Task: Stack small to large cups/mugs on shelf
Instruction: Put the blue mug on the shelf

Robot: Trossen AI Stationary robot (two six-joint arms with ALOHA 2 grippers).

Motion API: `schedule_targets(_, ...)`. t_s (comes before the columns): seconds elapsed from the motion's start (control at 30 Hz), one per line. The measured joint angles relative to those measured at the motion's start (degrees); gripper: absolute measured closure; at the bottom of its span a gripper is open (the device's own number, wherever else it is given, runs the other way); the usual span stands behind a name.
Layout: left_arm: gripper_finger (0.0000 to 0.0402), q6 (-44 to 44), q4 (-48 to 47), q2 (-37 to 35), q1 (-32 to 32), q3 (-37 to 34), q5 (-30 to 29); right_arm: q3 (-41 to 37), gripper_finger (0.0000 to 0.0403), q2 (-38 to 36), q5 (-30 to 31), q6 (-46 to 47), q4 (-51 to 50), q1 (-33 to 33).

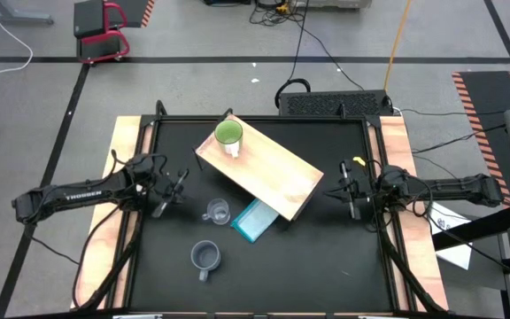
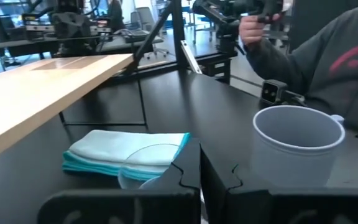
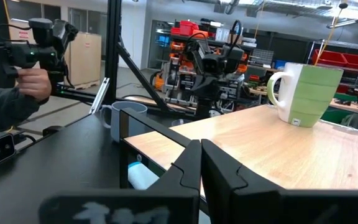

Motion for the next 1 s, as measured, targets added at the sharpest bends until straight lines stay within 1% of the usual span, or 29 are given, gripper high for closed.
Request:
schedule_targets(0.43,0.0401,1.2,-0.2,0.0,-4.0,0.0,-3.3,0.0,0.0403,0.0,0.0,0.2,0.0,0.0)
schedule_targets(0.6,0.0401,0.7,-0.2,0.0,-6.7,0.0,-3.7,0.0,0.0403,0.0,0.0,0.2,0.0,0.0)
schedule_targets(0.77,0.0401,-2.3,0.0,0.0,-11.1,0.0,-10.0,0.0,0.0403,0.0,0.0,0.2,0.0,0.0)
schedule_targets(0.9,0.0401,-2.7,0.6,0.0,-14.8,0.0,-12.3,0.0,0.0403,0.0,0.0,0.2,0.0,0.0)
schedule_targets(1.0,0.0401,-4.7,1.6,0.0,-17.2,0.0,-16.3,0.0,0.0403,0.0,0.0,0.2,-0.3,0.0)
